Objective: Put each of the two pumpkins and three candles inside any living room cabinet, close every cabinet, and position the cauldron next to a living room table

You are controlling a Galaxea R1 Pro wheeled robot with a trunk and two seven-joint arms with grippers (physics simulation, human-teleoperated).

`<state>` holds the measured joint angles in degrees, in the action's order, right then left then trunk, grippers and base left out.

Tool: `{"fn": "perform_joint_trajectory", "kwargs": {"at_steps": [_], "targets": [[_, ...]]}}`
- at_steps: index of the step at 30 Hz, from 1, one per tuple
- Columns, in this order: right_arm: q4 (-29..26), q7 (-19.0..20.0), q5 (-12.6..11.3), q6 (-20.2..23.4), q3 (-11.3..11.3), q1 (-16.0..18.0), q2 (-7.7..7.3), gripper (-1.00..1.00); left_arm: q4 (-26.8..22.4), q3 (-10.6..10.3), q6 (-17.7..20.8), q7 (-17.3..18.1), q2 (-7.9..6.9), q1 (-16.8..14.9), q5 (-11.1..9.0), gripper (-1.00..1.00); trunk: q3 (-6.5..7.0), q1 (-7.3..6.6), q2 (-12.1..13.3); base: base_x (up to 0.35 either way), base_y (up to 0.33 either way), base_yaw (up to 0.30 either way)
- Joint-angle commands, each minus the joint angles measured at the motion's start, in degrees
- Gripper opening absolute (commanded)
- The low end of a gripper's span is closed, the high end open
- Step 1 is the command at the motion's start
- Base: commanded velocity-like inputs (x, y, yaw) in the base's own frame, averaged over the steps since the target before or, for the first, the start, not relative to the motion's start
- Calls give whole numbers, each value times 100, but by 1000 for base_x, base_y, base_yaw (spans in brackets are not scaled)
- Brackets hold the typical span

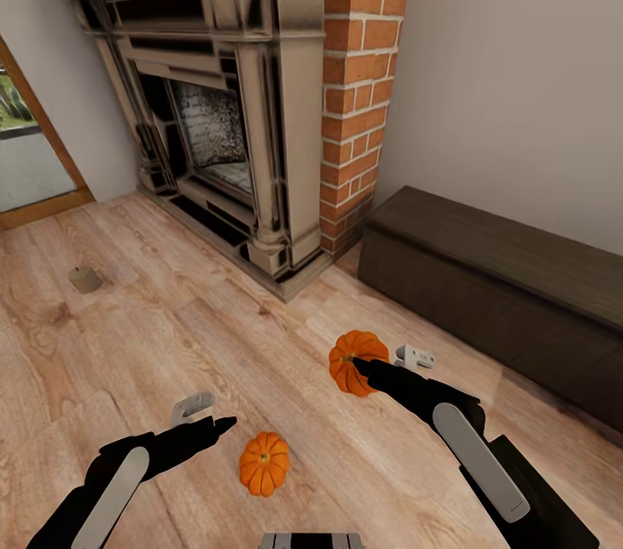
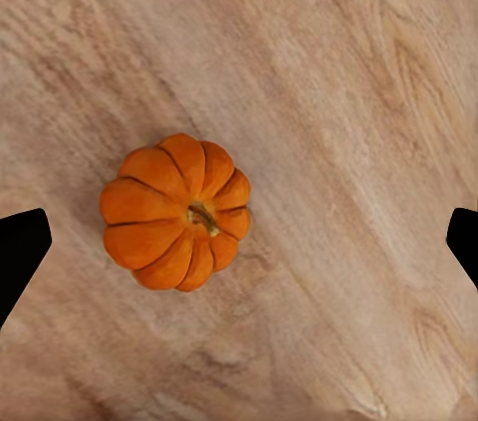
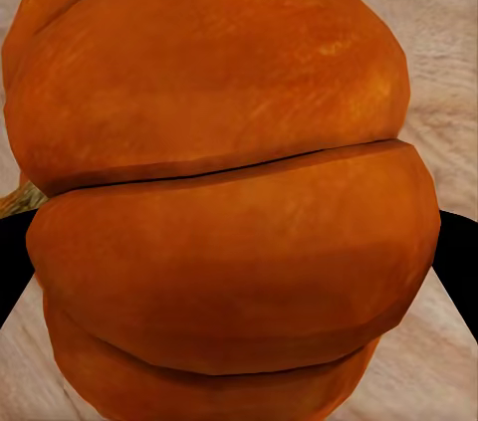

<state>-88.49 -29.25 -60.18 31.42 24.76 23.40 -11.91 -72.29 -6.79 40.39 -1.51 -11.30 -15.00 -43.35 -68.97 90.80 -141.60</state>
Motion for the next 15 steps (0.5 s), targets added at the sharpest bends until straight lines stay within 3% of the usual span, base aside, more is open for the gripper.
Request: {"fn": "perform_joint_trajectory", "kwargs": {"at_steps": [1,4,15], "targets": [[-10,-63,-56,-11,11,7,-4,-100,-5,-7,17,-16,-4,-3,-25,100,-23,21,-44,0,0,0],[-4,-63,-56,-12,18,7,-4,-100,-6,-2,21,-13,-4,-3,-25,100,-77,87,-164,0,0,0],[13,-63,-56,-13,29,7,-2,-100,-15,15,53,15,-91,-3,-113,100,-321,115,-179,0,0,0]]}}
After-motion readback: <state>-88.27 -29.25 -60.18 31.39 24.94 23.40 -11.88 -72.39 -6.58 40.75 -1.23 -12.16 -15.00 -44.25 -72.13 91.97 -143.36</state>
